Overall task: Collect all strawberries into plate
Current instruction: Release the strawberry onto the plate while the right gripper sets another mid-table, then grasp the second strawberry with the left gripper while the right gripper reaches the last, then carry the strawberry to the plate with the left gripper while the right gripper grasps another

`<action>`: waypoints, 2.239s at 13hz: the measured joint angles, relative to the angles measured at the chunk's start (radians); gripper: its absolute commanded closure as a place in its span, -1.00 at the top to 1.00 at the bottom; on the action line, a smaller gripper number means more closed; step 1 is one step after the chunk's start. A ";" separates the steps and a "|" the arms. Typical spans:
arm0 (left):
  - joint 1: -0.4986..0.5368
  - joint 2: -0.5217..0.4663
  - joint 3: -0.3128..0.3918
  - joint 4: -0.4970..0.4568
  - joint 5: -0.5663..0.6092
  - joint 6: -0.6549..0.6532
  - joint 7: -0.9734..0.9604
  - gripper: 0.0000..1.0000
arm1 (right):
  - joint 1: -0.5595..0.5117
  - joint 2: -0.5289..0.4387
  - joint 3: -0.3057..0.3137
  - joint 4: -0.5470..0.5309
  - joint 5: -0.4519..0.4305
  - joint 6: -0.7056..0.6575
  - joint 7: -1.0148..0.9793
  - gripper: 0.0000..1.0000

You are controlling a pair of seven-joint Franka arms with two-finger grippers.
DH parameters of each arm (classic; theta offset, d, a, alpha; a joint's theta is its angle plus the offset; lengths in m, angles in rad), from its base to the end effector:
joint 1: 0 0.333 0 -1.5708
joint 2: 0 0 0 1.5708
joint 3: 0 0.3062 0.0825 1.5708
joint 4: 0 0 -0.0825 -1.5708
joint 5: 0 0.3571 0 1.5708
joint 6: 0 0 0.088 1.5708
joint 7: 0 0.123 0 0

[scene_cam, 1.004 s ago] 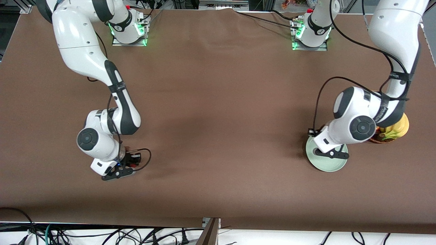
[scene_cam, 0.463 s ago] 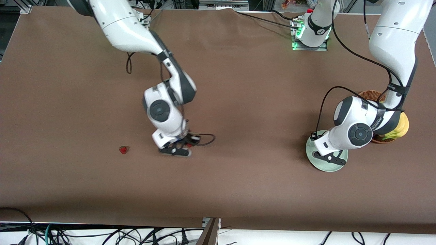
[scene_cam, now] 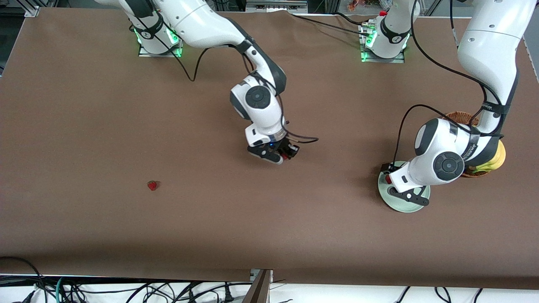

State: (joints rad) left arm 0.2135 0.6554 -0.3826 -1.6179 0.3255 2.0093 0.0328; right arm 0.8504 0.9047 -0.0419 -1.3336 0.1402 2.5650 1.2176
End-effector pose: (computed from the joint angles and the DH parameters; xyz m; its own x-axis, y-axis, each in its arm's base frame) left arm 0.6343 -0.0584 0.2388 0.9281 -0.3094 -0.2072 -0.3207 -0.9469 -0.0224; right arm 0.5101 0.5445 0.2132 0.8775 -0.4781 0.0378 -0.4416 -0.8361 -0.3256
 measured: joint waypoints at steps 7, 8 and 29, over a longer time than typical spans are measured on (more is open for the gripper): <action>-0.004 -0.084 -0.065 0.134 -0.246 -0.312 -0.089 1.00 | -0.016 0.013 -0.028 0.040 -0.002 -0.012 0.039 0.82; -0.013 -0.081 -0.083 0.129 -0.251 -0.312 -0.151 1.00 | -0.048 -0.014 -0.032 0.046 -0.002 -0.084 -0.016 0.82; -0.454 0.116 0.004 -0.060 -0.169 0.387 -0.794 -0.28 | -0.605 -0.148 -0.121 -0.219 -0.004 -0.304 -1.434 0.57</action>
State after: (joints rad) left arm -0.2405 0.7711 -0.3787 -1.6783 0.1567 2.3967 -0.7609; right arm 0.2455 0.7567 -0.1630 -1.5523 0.1363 2.2608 -0.2160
